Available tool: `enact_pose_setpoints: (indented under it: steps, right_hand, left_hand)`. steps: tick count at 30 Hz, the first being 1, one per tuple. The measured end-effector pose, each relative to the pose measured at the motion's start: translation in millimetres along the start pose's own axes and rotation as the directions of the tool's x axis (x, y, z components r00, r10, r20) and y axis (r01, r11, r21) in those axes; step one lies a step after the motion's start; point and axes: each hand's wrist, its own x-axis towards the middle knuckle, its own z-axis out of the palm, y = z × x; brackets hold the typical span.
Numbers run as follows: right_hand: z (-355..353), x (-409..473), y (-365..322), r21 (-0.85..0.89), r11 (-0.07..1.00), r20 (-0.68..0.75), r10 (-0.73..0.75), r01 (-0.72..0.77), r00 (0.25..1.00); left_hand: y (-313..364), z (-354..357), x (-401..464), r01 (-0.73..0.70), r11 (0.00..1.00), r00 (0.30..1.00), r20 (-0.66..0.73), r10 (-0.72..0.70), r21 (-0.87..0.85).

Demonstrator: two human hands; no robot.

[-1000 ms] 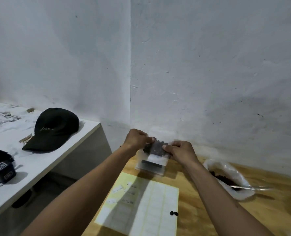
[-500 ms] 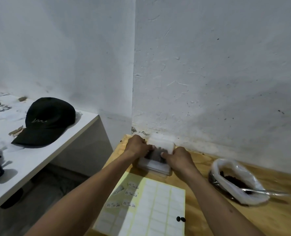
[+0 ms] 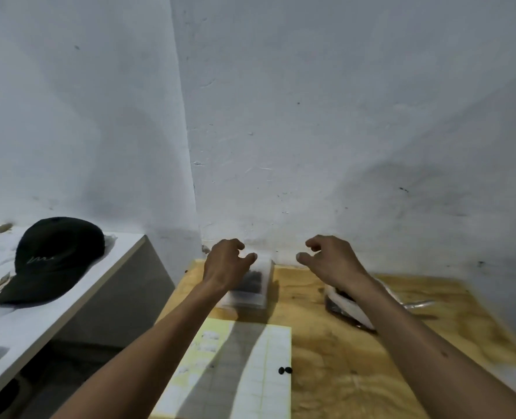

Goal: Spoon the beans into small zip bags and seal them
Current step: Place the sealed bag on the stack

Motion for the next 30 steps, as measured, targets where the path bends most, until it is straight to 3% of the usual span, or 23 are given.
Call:
enact_pose_setpoints:
  steps: [8,14,20,25,30]
  right_hand:
    - [-95,-52,66,-0.093,0.981,-0.096,0.164,-0.173,0.982]
    - [-142,-113,139,-0.275,0.87,-0.041,0.414,-0.409,0.909]
    - [-140,-167,181,-0.481,0.686,0.05,0.643,-0.546,0.764]
    - [-124,-181,199,-0.389,0.708,-0.056,0.62,-0.589,0.782]
    - [-130,-180,208,-0.155,0.762,-0.185,0.603,-0.629,0.776]
  left_hand:
    - [100,50,-48,-0.284,0.945,0.947,0.104,0.303,-0.165]
    - [158,112,-97,-0.429,0.881,0.797,0.374,0.474,-0.2]
    - [191,169,-148,-0.485,0.863,0.656,0.592,0.468,-0.144]
    - [208,192,-180,-0.523,0.852,0.623,0.69,0.368,0.018]
    - [210,196,-182,-0.471,0.882,0.657,0.66,0.363,-0.016]
